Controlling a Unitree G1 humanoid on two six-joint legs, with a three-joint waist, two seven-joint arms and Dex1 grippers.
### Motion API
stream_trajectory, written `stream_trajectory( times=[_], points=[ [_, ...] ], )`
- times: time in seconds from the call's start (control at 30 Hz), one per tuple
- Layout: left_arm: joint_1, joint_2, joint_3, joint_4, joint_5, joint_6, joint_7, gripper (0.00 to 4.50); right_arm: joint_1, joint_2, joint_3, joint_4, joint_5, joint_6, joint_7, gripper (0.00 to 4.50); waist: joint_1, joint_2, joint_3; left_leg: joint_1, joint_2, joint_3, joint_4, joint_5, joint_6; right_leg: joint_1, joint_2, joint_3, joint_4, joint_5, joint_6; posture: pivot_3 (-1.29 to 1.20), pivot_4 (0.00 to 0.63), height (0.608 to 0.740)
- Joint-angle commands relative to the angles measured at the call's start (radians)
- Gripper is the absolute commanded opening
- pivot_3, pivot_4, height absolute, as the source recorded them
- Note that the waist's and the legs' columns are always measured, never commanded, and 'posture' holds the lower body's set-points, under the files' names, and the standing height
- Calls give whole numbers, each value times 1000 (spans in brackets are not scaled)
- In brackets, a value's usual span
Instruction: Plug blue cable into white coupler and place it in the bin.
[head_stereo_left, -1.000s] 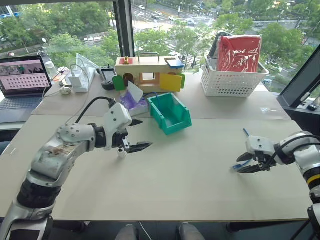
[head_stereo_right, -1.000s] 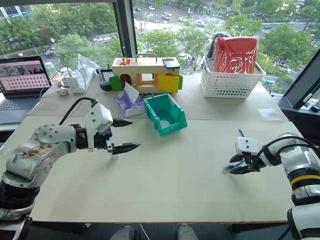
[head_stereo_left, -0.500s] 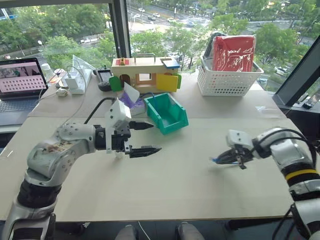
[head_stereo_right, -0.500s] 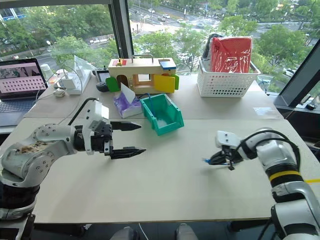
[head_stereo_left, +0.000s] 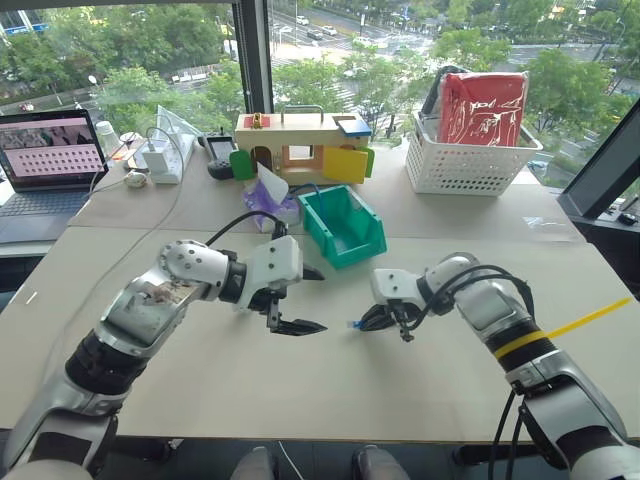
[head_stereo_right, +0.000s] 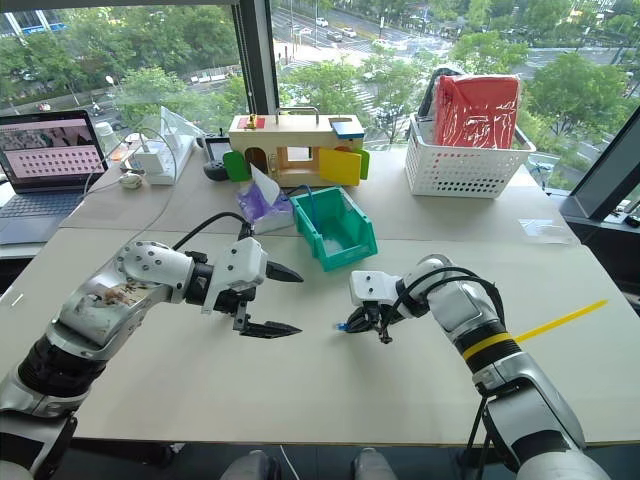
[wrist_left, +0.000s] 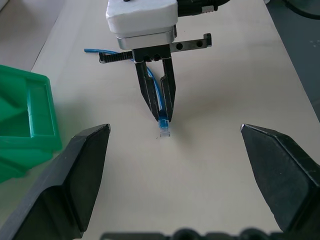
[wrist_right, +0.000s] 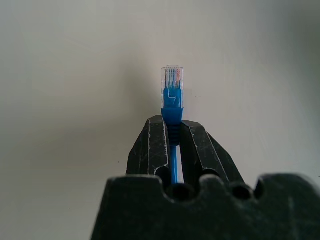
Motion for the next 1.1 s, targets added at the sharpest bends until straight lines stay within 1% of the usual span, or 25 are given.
stream_trajectory(
  times=[0.03, 0.07, 0.1, 0.27, 0.33, 0.43, 0.47, 0.53, 0.6, 0.67, 0.77, 0.87, 0.97, 1.1],
  points=[
    [-5, -33, -37, -18, 29, -1, -1, 4500, 8, -1, -61, -76, 81, 108, 15, 1904, 0, 0, 0, 0, 0, 0, 0, 0, 0, 0, 0, 0, 0, 0, 0, 0, 150, 719],
    [-7, -46, -53, -12, 41, 2, 1, 4500, 14, -8, -78, -101, 104, 140, 18, 2286, 0, 0, 0, 0, 0, -1, 0, 0, 0, 0, 0, 0, 0, 0, 0, 0, 150, 719],
    [-8, -55, -66, -6, 50, 2, 1, 4500, 19, -18, -93, -122, 118, 162, 15, 2561, -1, 0, 0, 0, 0, -1, 1, 0, 0, 0, 0, 0, 1, 0, 0, 0, 150, 719],
    [-6, -88, -125, 58, 142, -81, -1, 4500, 77, -78, -168, -236, 172, 238, -24, 4282, 0, 0, 0, 0, 0, -2, 2, 0, 0, 0, 1, 0, 3, 0, 0, 0, 150, 719],
    [-9, -99, -150, 105, 194, -119, 8, 4500, 112, -114, -199, -288, 180, 271, -50, 4282, 3, 0, 0, 0, 0, -2, 2, 0, 0, 0, 1, 0, 4, 0, 0, 0, 150, 719],
    [-4, -152, -164, 168, 228, -113, 46, 4500, 156, -161, -248, -352, 202, 328, -81, 4282, 6, 0, 0, 0, 0, -2, 2, 0, 0, -1, 0, 0, 5, 0, 0, 0, 150, 719],
    [15, -191, -151, 188, 205, -97, 62, 4500, 170, -169, -277, -372, 211, 339, -109, 4282, 8, 0, 0, -1, -1, -2, 3, 0, 0, -1, 0, 0, 5, 0, 0, 0, 150, 719],
    [45, -231, -162, 219, 208, -94, 71, 4500, 207, -193, -357, -418, 237, 366, -163, 4282, 10, 0, 0, 0, -1, -2, 3, 0, 0, -1, 0, 0, 6, -1, 0, 0, 150, 719],
    [58, -274, -149, 246, 198, -81, 83, 4500, 274, -246, -433, -494, 267, 426, -182, 4282, 11, 0, 0, 0, -1, -2, 3, 0, 0, -1, 0, 0, 6, -1, 0, 0, 150, 719],
    [58, -288, -149, 271, 211, -92, 81, 4500, 317, -274, -461, -543, 289, 464, -197, 4282, 13, 0, 0, -1, -1, -3, 3, 0, 0, -2, 0, 0, 7, -1, 0, 0, 150, 719],
    [49, -271, -196, 314, 262, -142, 38, 4500, 390, -300, -464, -617, 312, 486, -209, 4282, 10, 0, 0, 0, -1, -4, 3, 0, 0, -1, 0, 0, 7, -1, 0, 0, 150, 719],
    [31, -279, -209, 383, 305, -177, 39, 4500, 444, -313, -491, -678, 355, 535, -224, 4282, 7, 1, 0, 0, -1, -5, 3, 0, 0, -1, 0, 0, 8, -2, 1, 0, 150, 719],
    [23, -301, -191, 434, 307, -193, 44, 4500, 492, -330, -530, -730, 399, 585, -237, 4282, 9, 1, 0, 0, -2, -6, 4, 0, 0, 0, 0, 0, 8, -2, 1, 0, 150, 719],
    [38, -345, -167, 481, 275, -188, 39, 4500, 551, -338, -567, -781, 429, 607, -279, 4282, 11, 1, 0, 0, -4, -8, 4, 0, 0, 1, -1, 0, 8, -2, 2, 0, 150, 719]
  ],
)
